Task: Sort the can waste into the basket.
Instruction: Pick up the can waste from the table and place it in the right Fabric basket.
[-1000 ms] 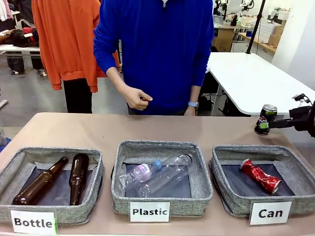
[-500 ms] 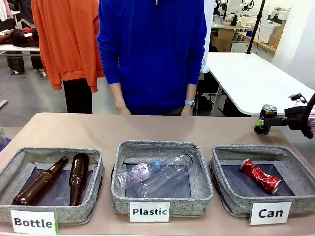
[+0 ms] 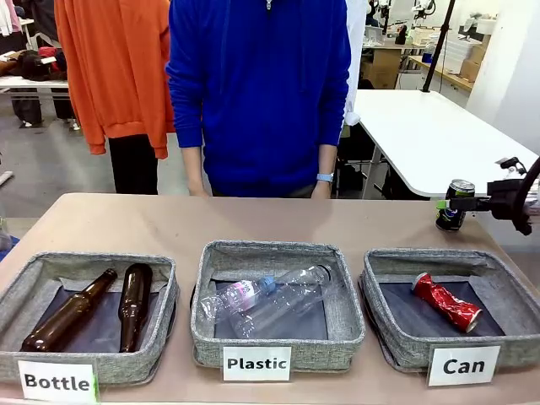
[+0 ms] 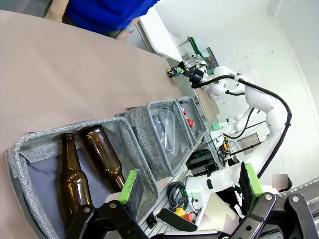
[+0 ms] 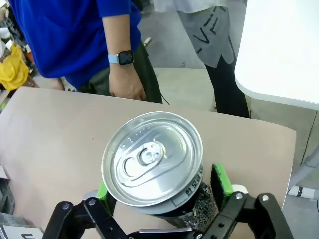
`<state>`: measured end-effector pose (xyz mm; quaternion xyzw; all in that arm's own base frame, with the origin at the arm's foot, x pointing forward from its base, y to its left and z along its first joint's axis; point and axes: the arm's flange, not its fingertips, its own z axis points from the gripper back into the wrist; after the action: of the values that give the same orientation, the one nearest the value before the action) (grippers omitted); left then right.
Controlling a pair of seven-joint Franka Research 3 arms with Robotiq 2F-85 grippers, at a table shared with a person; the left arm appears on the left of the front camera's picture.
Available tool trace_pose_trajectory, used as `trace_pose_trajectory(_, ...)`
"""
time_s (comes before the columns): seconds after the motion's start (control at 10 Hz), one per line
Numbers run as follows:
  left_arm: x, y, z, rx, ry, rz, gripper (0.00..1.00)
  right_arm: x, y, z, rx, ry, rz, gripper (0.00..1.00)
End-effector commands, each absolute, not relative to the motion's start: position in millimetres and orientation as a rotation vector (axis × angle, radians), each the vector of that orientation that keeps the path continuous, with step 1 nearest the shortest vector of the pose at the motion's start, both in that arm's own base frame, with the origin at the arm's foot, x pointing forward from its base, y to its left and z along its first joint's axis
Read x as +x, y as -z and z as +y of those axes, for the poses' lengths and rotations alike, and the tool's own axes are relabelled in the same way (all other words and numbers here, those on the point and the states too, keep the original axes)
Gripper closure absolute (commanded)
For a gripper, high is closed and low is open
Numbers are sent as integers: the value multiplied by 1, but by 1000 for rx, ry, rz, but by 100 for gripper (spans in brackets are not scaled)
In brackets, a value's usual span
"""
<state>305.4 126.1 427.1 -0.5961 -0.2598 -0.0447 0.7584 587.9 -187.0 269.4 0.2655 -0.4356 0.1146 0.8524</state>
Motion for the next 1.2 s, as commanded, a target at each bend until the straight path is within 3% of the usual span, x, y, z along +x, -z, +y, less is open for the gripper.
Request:
trace_pose_trajectory(0.0,305,-433,126,-1315,86,-566,0,590,-264,-186,552,-267,-931,60)
trace_pose_trajectory(0.1,305,-433,126,-1315,86,-566,0,590,-263,-188,563,-265,-927,91)
trace_pose_trajectory(0.2,305,-433,126,-1315,86,-566,0,589,-263,-188,569,-263,-930,100)
trace_pose_trajectory(0.3,305,-433,126,-1315,86,-566,0,589,-262,-189,566,-258,-931,100)
trace_pose_trajectory(0.4,305,-433,126,-1315,86,-566,0,588,-264,-190,583,-260,-934,88)
trace_pose_trajectory(0.5,305,-433,126,-1315,86,-566,0,585,-269,-190,592,-266,-940,97)
trace_pose_trajectory(0.8,305,-433,126,-1315,86,-566,0,540,-324,-172,561,-327,-933,100)
trace_pose_trajectory(1.1,305,-433,126,-1315,86,-566,0,458,-395,-133,462,-465,-627,100)
